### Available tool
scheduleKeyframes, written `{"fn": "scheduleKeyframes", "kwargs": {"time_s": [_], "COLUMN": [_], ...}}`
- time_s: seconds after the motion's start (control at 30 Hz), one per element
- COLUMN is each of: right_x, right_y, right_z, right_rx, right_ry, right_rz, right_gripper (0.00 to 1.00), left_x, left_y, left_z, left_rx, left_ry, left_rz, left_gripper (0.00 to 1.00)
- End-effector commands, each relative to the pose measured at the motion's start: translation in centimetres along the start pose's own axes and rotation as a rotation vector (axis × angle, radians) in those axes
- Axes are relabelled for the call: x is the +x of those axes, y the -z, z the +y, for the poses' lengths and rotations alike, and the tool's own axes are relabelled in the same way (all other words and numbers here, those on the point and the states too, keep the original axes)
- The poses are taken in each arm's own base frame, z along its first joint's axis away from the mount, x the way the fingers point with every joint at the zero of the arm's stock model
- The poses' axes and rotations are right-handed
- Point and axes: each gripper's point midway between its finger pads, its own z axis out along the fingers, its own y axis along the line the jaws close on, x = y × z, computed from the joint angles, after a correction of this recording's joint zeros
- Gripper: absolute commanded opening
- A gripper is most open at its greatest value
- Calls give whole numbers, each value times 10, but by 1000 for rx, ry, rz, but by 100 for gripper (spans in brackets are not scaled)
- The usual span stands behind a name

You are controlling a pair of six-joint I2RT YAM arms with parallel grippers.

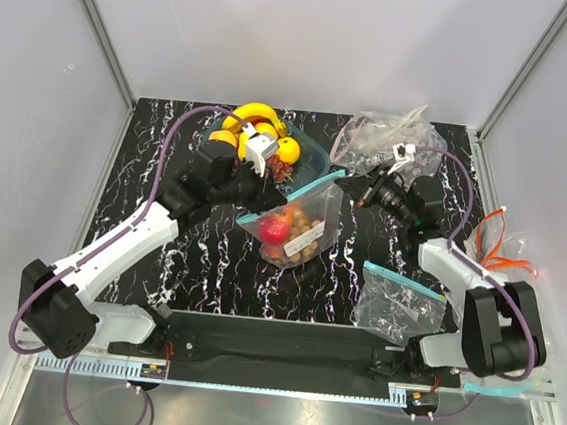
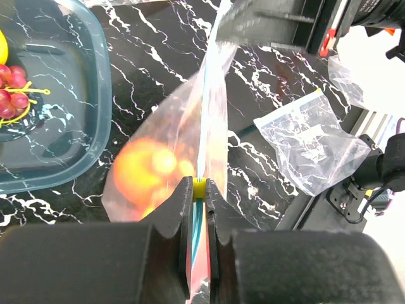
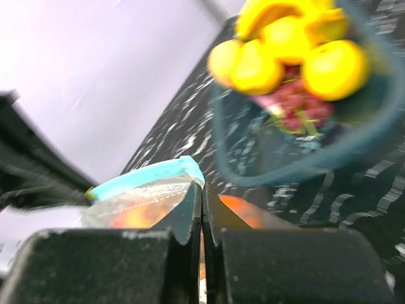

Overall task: Place the food in the zip-top bag and seal the zipper
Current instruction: Zip the zipper food storage bag at the center of the board.

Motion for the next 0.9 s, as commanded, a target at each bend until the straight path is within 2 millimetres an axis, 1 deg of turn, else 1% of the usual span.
{"fn": "scheduleKeyframes", "kwargs": {"time_s": [0.0,0.03,0.07,0.17,0.23,0.27,0.3,0.37,0.4,0.6,0.67,0.7,0.73,0.77,0.87], "right_x": [-52,-51,-55,-60,-63,-68,-69,-73,-73,-77,-78,-81,-79,-83,-85], "right_y": [26,30,34,45,54,60,68,76,81,92,96,101,104,107,112], "right_z": [-55,-60,-61,-73,-78,-77,-84,-83,-88,-92,-94,-96,-99,-95,-94], "right_rx": [317,347,365,451,506,524,572,596,630,685,710,738,758,756,769], "right_ry": [40,36,43,40,39,41,37,41,36,38,31,30,24,28,36], "right_rz": [-233,-235,-247,-280,-311,-336,-361,-397,-417,-450,-458,-476,-476,-493,-512], "right_gripper": [0,0,0,0,0,0,0,0,0,0,0,0,0,0,0], "left_x": [-6,-6,-7,-7,-6,-8,-7,-6,-6,-3,-5,-5,-5,-6,-7], "left_y": [11,11,12,15,16,17,18,18,19,21,22,23,25,25,27], "left_z": [-8,-9,-8,-9,-9,-8,-8,-6,-6,1,2,2,2,2,2], "left_rx": [12,13,5,-1,-10,-18,-22,-32,-35,-80,-89,-93,-94,-100,-105], "left_ry": [0,-2,-5,-3,0,5,9,18,20,36,37,39,39,42,46], "left_rz": [-29,-28,-32,-35,-37,-43,-40,-41,-39,-34,-41,-39,-41,-44,-53], "left_gripper": [4,4,4,4,4,4,5,5,4,4,4,4,4,5,5]}}
